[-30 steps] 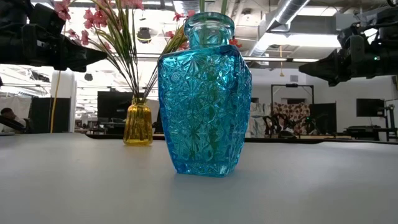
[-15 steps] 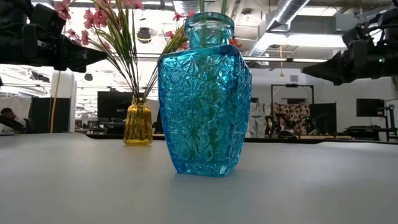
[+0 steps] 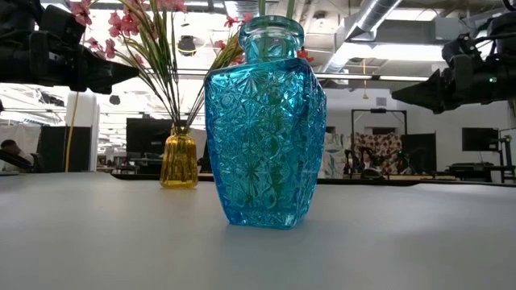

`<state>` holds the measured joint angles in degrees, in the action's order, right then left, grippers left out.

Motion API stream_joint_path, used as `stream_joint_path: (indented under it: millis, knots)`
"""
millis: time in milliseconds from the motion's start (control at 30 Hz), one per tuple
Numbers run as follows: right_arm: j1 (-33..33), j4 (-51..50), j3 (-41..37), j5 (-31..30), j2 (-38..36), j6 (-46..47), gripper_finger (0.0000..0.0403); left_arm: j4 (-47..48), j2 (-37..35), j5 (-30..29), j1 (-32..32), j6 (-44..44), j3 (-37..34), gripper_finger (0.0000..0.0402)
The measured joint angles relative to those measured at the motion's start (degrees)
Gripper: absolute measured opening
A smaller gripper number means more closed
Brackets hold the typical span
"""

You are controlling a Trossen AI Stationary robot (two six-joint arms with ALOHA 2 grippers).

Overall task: Sort flowers into vase by color
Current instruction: Return to Home Position

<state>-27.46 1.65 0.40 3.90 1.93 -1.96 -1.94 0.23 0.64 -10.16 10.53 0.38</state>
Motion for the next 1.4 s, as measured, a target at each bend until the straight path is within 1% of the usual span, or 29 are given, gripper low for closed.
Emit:
stream_joint_path:
  millis: [133,233,367,600,767,967,1100,1400]
  knots:
    - [0.2,0.0,0.0,0.0,0.0,0.0,0.0037,0.0,0.0,0.0,0.0,-0.1,0.0,0.0000]
    - [2.0,0.1,0.0,0.0,0.0,0.0,0.0038,0.0,0.0,-0.1,0.0,0.0,0.0,0.0000]
    - [6.9,0.1,0.0,0.0,0.0,0.0,0.0038,0.3,0.0,-1.4,0.0,0.9,0.0,0.0000]
    - [16.6,0.1,0.0,0.0,0.0,0.0,0.0038,0.3,0.0,-1.5,0.0,1.0,0.0,0.0000]
    - [20.8,0.1,0.0,0.0,0.0,0.0,0.0038,0.3,0.0,-1.5,0.0,0.4,0.0,0.0000]
    - [23.0,0.1,0.0,0.0,0.0,0.0,0.0038,0.3,0.0,-1.5,0.0,-3.5,0.0,0.0000]
    - [23.4,0.1,0.0,0.0,0.0,0.0,0.0038,0.3,0.0,-1.5,0.0,-5.3,0.0,0.0000]
    - [23.3,0.1,0.0,0.0,0.0,0.0,0.0038,0.3,0.0,-1.5,0.0,-5.6,0.0,0.0000]
